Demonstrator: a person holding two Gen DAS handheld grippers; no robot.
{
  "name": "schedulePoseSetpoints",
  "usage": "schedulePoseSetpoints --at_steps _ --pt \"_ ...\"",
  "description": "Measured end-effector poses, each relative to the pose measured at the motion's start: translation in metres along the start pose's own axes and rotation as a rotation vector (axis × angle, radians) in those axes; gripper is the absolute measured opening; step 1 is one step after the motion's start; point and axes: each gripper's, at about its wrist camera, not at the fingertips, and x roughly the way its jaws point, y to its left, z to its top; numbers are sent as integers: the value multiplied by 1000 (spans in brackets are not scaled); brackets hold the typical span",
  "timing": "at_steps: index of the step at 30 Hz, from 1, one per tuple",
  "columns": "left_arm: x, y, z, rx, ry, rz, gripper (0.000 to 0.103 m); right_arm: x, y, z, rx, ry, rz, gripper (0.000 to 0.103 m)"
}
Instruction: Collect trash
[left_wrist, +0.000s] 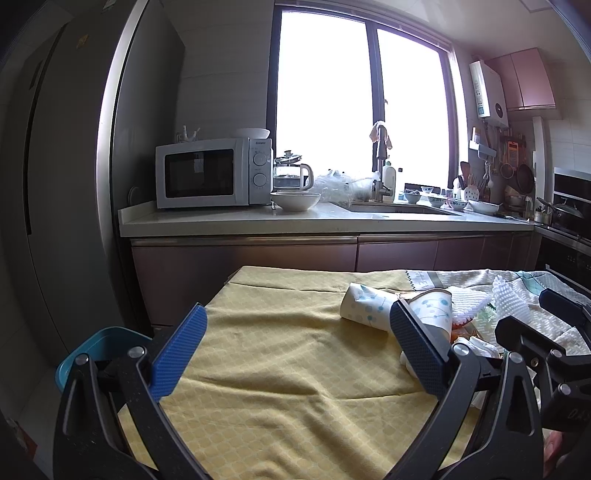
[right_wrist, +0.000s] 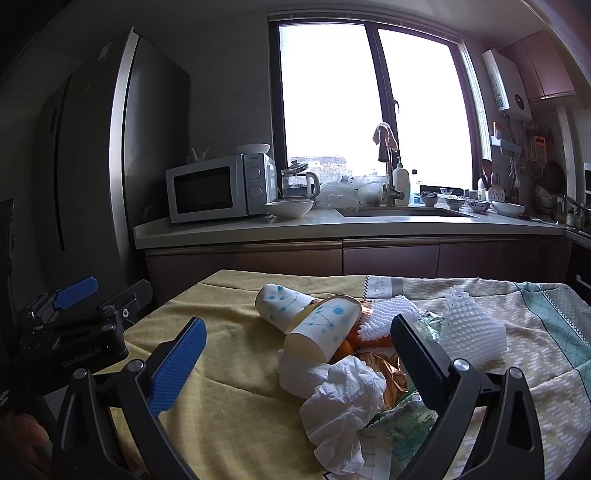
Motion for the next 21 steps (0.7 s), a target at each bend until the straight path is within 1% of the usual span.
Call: schedulePoseSetpoints --at_steps 21 --pt "5 -4 -3 2 10 -2 97 2 -2 -3 5 5 5 97"
